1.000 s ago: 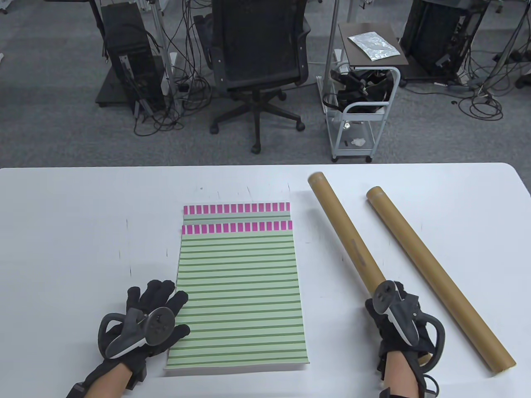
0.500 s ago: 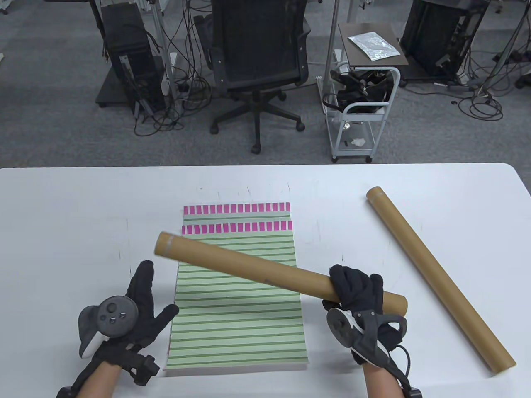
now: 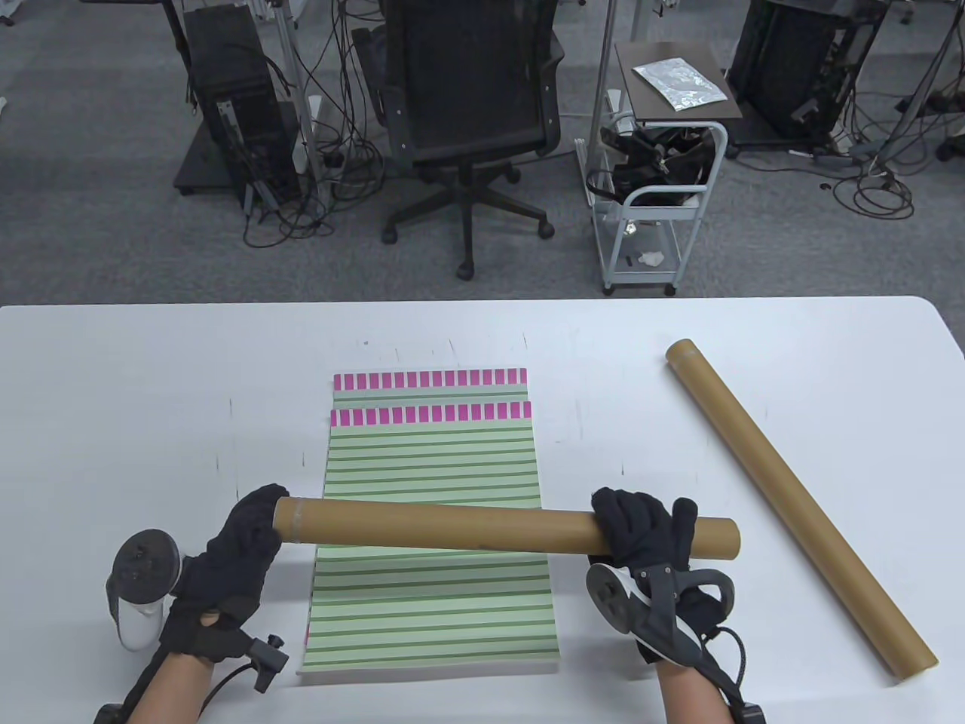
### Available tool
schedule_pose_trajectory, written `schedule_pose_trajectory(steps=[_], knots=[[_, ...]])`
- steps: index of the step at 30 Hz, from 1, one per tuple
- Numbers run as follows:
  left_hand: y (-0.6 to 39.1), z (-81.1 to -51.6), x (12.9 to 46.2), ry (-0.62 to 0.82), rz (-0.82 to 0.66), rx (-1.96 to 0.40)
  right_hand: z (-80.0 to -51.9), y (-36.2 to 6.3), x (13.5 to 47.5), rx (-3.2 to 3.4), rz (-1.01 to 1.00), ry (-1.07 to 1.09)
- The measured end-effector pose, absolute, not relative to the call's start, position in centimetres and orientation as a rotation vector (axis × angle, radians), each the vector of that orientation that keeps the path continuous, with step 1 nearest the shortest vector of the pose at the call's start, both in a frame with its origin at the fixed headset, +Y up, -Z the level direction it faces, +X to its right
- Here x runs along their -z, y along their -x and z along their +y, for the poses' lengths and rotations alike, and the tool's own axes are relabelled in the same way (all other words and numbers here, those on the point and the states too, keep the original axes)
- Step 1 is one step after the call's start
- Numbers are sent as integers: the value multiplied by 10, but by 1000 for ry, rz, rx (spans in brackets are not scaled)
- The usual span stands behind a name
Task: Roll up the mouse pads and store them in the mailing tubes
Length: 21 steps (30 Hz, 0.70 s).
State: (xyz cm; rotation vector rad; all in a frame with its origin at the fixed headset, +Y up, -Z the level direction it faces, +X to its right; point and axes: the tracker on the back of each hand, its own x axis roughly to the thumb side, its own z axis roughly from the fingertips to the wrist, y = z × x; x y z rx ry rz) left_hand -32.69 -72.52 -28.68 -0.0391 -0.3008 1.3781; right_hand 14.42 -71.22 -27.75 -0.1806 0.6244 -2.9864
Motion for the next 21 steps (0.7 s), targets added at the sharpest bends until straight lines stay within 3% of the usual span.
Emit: schedule_pose_trajectory(steps=[4,11,14,16,18,21], knots=[[326,-734,291,145,-385,-1757,-713,-148,279,2989,602,151],[342,-738,294,75,-220,-1536,-717,-151,284,2990,538,117],[360,-733,295,12,-82,-1200,-719,-157,287,2993,507,64],[365,-727,294,-24,23,-669,-720,-161,288,2984,497,38],[360,-730,294,-8,89,-301,-721,-162,289,2978,485,22],[351,-744,299,100,102,-90,-721,-161,289,2972,471,16]])
